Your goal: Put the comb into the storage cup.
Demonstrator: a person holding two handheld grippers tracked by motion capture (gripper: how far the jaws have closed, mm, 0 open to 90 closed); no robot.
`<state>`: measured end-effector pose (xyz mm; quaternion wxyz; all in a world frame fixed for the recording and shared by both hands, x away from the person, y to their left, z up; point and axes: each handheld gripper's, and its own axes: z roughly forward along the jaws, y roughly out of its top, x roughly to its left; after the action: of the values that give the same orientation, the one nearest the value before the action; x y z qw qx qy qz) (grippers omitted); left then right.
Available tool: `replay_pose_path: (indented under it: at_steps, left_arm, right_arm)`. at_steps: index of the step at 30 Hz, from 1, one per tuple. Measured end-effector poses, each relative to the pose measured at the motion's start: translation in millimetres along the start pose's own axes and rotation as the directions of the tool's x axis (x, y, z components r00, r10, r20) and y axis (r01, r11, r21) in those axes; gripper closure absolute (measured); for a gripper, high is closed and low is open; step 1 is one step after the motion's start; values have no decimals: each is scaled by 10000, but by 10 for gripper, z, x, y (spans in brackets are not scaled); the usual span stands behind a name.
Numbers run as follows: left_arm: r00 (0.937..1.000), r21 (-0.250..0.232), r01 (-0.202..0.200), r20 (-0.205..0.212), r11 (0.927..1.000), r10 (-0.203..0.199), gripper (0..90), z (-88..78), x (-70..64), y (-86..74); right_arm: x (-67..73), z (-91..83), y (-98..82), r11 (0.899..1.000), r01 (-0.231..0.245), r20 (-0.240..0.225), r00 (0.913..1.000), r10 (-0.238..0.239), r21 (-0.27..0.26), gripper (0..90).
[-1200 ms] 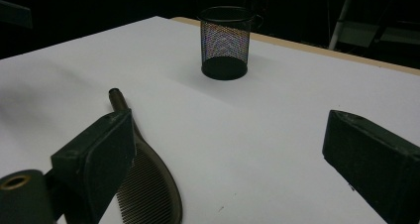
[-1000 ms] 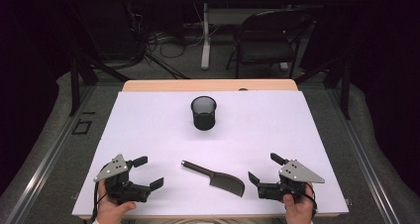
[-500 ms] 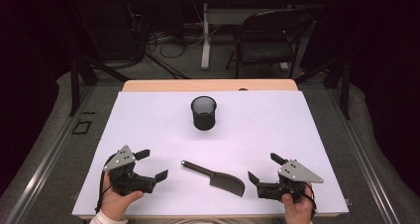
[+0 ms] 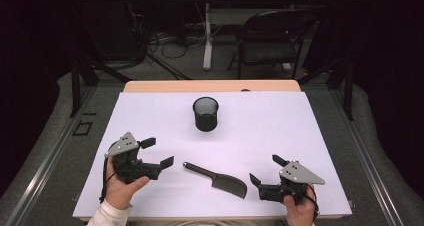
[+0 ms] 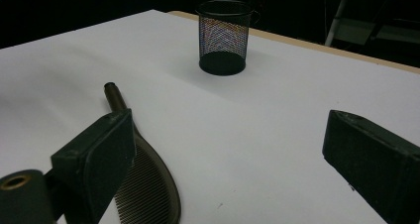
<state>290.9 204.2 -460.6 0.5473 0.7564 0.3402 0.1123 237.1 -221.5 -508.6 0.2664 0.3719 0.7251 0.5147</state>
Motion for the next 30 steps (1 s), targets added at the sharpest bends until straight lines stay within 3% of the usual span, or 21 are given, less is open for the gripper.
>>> replay_pose_path:
  at_steps: [2, 6, 9, 13, 19, 23, 30]
  left_arm:
    - [10000, -5, 34, 35, 10000, -34, 69, 14, 3, 15]
    - [9998, 514, -88, 199, 9986, 78, 77, 94, -2, 92]
    - [9997, 552, -117, 231, 9984, 105, 156, 122, -1, 122]
    - [9996, 639, -130, 264, 9979, 113, 159, 161, 6, 156]
    - [9986, 731, -352, 411, 9967, 322, 238, 267, -8, 247]
    - [9978, 531, -602, 302, 9968, 587, 365, 296, -22, 270]
    - [9954, 510, -954, 112, 9941, 950, 486, 386, 15, 302]
  right_arm:
    - [2, 0, -1, 10000, -38, -15, 10000, 38, 12, 62]
    - [-2, 0, -2, 10000, -22, -18, 10000, 22, 20, 62]
    - [-7, 4, -3, 10000, 21, -21, 10000, -21, 44, 62]
    - [-7, 3, -4, 10000, 38, -23, 10000, -38, 44, 62]
    - [-9, 17, -9, 10000, 29, -22, 10000, -29, 39, 62]
    - [-11, 12, -8, 9999, 63, -37, 10000, -63, 106, 63]
    - [-13, 16, -11, 9999, 71, -60, 10000, -71, 124, 64]
